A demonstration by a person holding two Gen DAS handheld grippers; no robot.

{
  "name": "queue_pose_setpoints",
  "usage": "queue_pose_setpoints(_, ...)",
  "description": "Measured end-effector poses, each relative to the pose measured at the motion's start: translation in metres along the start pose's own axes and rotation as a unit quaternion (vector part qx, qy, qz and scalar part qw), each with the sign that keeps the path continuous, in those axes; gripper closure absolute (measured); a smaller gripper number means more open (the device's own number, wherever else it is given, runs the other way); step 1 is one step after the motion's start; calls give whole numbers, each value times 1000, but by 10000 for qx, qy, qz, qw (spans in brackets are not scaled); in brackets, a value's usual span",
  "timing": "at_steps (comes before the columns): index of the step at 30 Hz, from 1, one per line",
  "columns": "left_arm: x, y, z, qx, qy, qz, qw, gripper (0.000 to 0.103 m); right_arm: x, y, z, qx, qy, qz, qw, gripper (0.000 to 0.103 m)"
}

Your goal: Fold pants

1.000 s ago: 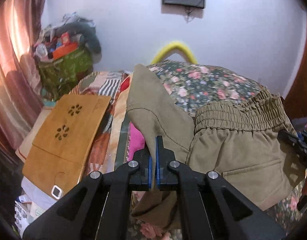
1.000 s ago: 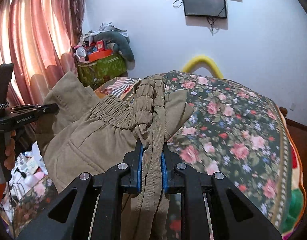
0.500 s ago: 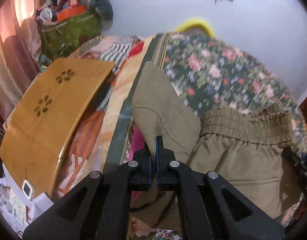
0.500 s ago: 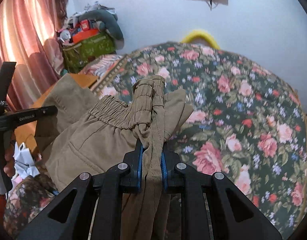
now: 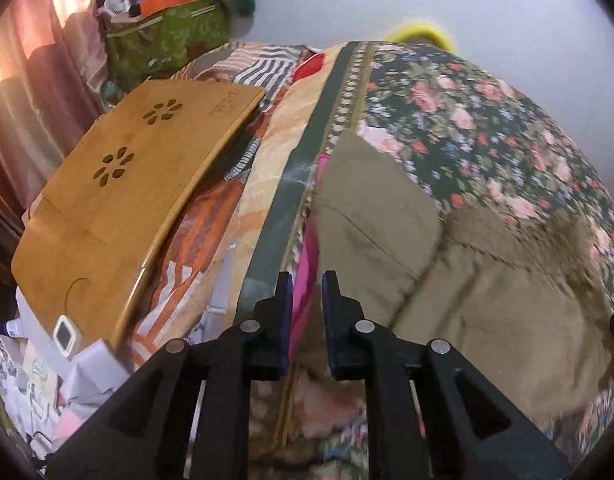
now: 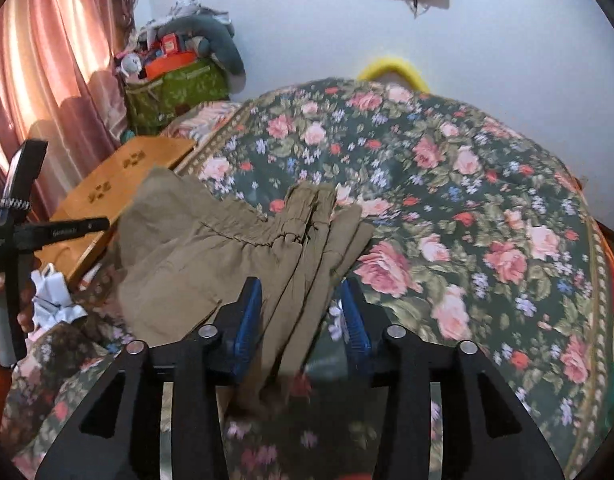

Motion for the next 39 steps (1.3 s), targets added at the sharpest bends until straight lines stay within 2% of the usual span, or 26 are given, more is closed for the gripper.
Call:
queue_pose_setpoints(5,-62,-19,24,449,-258,185,9985,87,-56,4,6,114,72,400,9991,65)
queue_pose_setpoints(10,-155,-39,59,1052,-448,722,9908,87,-132,10,-4,-23,133,1010,9948,65)
queue_pose_setpoints(14,-234,-57,88,1473,-536,1302,9790,86,-202,9,-16,-82,310,1608,9865,65)
queue_pose_setpoints(15,-255,-63,94,1565,-561,1473,9750,83,-218,6,-20,-109,354,1741,9840,65)
queue_pose_setpoints(18,-317,-86,113,1805,-547,2081,9598,59,-268,-4,-32,-174,493,2176,9746,65)
queue_pose_setpoints(19,-331,-94,119,1853,-558,2247,9550,55,-279,-8,-35,-189,501,2301,9717,65)
queue_pose_setpoints(21,-363,-115,129,1957,-628,2519,9457,55,-309,-18,-41,-176,536,2611,9637,65)
queue_pose_setpoints(25,-410,-148,142,1952,-859,2910,9326,55,-349,-39,-48,-96,604,3009,9517,65)
queue_pose_setpoints(29,-446,-175,146,1827,-1098,3196,9233,53,-376,-58,-51,-16,636,3245,9437,65)
queue_pose_setpoints(33,-470,-200,148,1799,-1130,3429,9150,45,-393,-71,-51,56,493,3412,9387,65)
queue_pose_setpoints(35,-474,-208,148,1807,-1115,3470,9135,38,-397,-75,-52,73,422,3421,9387,59)
queue_pose_setpoints(37,-477,-216,147,1776,-1122,3462,9143,22,-399,-78,-52,101,305,3447,9382,41)
queue_pose_setpoints(39,-477,-221,145,1719,-1194,3428,9158,14,-400,-81,-53,132,168,3486,9370,28)
Point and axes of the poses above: each gripper's, at about its wrist camera, not at the fingertips, and x roughly the way its jaws point, z to its right, y to its top, the point moved 4 cm from there along x, roughly the way its jaws point, and after that the axes turned 9 degrees about -y, right-handed, at the moved point
